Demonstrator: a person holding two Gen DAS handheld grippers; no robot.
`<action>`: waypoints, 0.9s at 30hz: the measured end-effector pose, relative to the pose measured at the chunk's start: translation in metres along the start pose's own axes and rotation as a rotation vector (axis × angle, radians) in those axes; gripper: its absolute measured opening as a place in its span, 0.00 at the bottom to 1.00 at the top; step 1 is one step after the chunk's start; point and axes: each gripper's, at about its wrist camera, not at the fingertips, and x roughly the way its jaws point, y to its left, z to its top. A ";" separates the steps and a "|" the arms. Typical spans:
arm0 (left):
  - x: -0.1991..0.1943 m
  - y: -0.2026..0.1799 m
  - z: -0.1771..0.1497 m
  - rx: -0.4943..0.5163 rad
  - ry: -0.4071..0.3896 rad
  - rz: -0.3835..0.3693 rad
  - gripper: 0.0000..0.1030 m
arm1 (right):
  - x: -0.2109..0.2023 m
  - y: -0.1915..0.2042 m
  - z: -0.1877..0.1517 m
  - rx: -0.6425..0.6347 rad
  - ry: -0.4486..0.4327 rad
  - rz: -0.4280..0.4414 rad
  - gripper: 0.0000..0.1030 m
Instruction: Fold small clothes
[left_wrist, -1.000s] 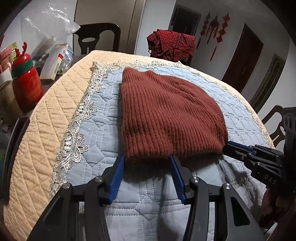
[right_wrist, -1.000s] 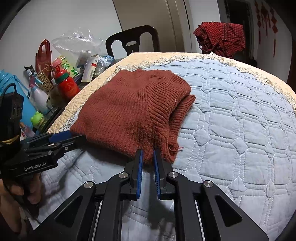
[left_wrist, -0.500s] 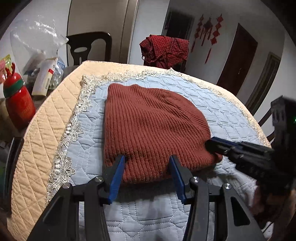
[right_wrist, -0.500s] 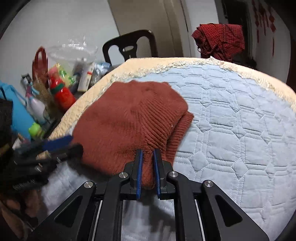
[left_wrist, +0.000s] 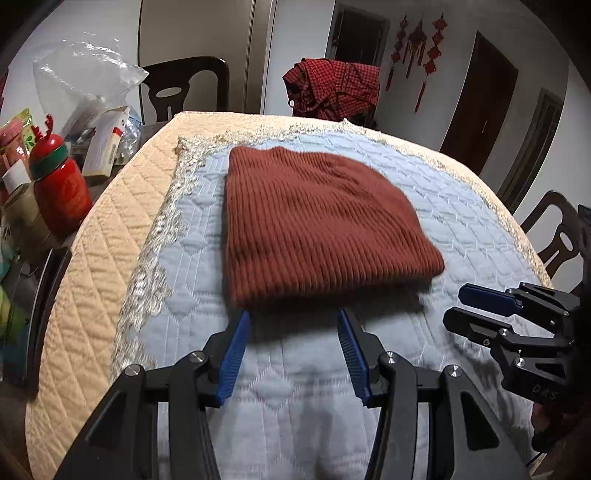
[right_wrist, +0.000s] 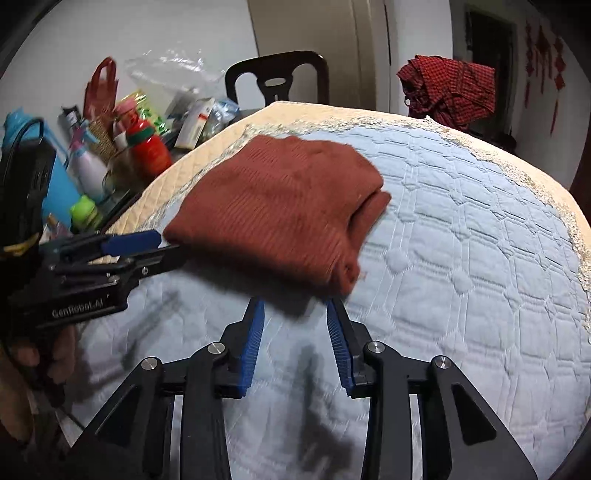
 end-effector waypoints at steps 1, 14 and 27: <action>-0.002 0.000 -0.003 0.003 0.001 0.005 0.51 | -0.001 0.001 -0.003 -0.001 0.002 0.001 0.35; 0.005 0.002 -0.032 0.008 0.038 0.067 0.61 | 0.014 0.000 -0.028 -0.019 0.041 -0.147 0.42; 0.009 -0.004 -0.034 0.040 0.035 0.066 0.73 | 0.012 -0.005 -0.030 0.011 0.038 -0.112 0.49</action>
